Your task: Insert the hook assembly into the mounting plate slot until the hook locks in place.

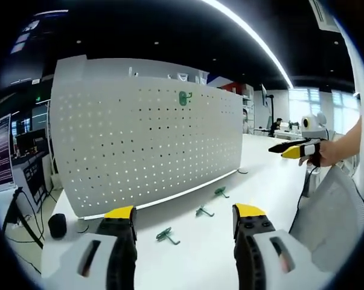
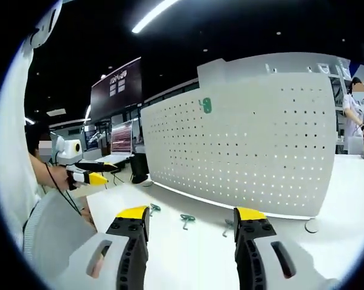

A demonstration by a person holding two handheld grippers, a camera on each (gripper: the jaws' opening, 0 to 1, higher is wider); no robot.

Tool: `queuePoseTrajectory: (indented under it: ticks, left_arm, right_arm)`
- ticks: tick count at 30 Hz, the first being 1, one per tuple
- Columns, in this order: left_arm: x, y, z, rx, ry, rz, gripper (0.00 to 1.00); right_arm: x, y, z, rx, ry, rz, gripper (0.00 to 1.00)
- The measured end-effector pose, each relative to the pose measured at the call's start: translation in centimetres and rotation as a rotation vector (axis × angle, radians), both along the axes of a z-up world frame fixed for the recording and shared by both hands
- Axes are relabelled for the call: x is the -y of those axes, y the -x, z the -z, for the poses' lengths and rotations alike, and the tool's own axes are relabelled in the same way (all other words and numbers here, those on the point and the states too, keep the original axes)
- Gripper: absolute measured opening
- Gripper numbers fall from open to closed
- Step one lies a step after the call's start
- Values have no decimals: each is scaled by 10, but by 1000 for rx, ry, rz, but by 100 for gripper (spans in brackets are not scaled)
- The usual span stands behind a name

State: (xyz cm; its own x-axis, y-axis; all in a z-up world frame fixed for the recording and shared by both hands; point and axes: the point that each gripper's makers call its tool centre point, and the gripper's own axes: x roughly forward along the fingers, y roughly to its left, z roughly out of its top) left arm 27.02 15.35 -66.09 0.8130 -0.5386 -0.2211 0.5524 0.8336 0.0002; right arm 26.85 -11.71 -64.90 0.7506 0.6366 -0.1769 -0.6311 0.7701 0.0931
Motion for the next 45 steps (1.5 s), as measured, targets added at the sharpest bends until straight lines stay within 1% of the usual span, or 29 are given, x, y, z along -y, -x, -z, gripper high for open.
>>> queuePoseTrajectory:
  ticks: [7, 10, 12, 16, 25, 30, 32, 33, 36, 40, 42, 44, 45]
  left_arm:
    - [-3, 3, 8, -24, -4, -2, 66]
    - [-3, 5, 10, -33, -6, 0, 66]
    - [-4, 6, 12, -34, -6, -2, 66]
    - [-5, 7, 16, -44, -8, -4, 66]
    - [-3, 7, 15, -45, -12, 1, 66]
    - [-2, 8, 14, -46, -44, 21, 65]
    - [-3, 7, 19, -53, -91, 37, 64]
    - [-4, 8, 25, -79, -126, 51, 63]
    - [-2, 6, 28, -104, -100, 62, 64]
    - [1, 4, 33, -134, -111, 82, 65]
    - [1, 2, 32, -132, -120, 89, 65]
    - [1, 0, 34, -135, -146, 99, 65]
    - [0, -1, 37, -141, -171, 109, 66]
  right_arm:
    - [8, 5, 15, -44, 15, 16, 55]
    - [8, 9, 22, -78, 6, 12, 55]
    - [8, 10, 24, -89, 1, 14, 56]
    - [6, 11, 27, -103, -1, 9, 56]
    - [5, 12, 29, -111, 3, 5, 56]
    - [5, 12, 30, -114, 9, 3, 56]
    - [4, 12, 31, -115, 14, 1, 55]
    - [3, 13, 32, -118, 18, -6, 55]
    - [0, 14, 33, -118, 30, -18, 55]
    - [-1, 15, 34, -120, 37, -24, 55]
    - [-1, 15, 34, -123, 34, -23, 55]
    - [-1, 15, 36, -134, 34, -22, 55]
    - [-1, 16, 37, -137, 38, -23, 55]
